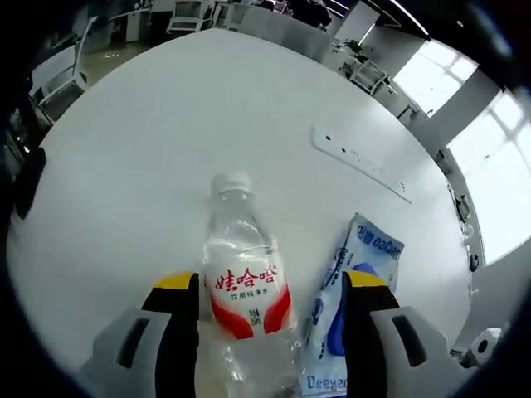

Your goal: Arrange the tabletop items into an orderly group along one side of the table until the central work area is clear of visible clutter.

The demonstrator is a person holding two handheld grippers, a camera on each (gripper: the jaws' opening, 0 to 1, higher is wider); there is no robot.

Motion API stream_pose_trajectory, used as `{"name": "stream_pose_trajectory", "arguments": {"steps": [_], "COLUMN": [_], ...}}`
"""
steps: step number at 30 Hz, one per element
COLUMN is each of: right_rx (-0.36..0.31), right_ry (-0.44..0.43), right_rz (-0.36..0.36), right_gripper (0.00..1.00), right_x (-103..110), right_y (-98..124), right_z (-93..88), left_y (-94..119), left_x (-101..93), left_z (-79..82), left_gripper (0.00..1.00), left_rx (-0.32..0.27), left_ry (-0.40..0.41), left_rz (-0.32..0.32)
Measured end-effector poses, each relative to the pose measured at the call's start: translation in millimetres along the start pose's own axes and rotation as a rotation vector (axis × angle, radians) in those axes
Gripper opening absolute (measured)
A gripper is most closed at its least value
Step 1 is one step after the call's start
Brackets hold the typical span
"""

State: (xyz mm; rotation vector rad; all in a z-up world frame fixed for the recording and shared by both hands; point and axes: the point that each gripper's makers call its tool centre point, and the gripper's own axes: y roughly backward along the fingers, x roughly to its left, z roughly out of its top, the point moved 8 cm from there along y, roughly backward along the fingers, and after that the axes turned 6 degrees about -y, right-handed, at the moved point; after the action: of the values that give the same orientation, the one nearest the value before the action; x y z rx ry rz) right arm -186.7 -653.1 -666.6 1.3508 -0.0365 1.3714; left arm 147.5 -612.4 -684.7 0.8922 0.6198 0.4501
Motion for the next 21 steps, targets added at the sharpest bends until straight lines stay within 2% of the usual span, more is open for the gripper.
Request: {"name": "stream_pose_trajectory", "arguments": {"steps": [5,14,17,19,21], "right_rx": [-0.007,-0.017,-0.019,-0.019,-0.014], "right_ry": [-0.017,-0.052,-0.057,-0.062,-0.069], "right_rz": [-0.007,-0.014,-0.013,-0.011,-0.011], "right_gripper": [0.63,0.62,0.62,0.62,0.62], "right_x": [-5.7,-14.8,-15.9,-16.8,-18.2], "right_y": [1.9,2.6,2.9,2.8,2.7], "right_z": [0.1,1.5,2.0,1.8,0.7], "left_y": [-5.3,-10.8,-13.1,-13.8,-14.2], "left_x": [0.1,4.6,4.2,3.1,3.8], "left_z": [1.2,6.5,5.4,4.2,2.8], "left_gripper": [0.67,0.59,0.56,0.55,0.51], "left_rx": [-0.001,-0.050,-0.058,-0.060,-0.063], "left_ry": [-0.015,0.001,-0.036,-0.095,-0.106], "left_rz": [0.045,0.111,0.150,0.165,0.180]}}
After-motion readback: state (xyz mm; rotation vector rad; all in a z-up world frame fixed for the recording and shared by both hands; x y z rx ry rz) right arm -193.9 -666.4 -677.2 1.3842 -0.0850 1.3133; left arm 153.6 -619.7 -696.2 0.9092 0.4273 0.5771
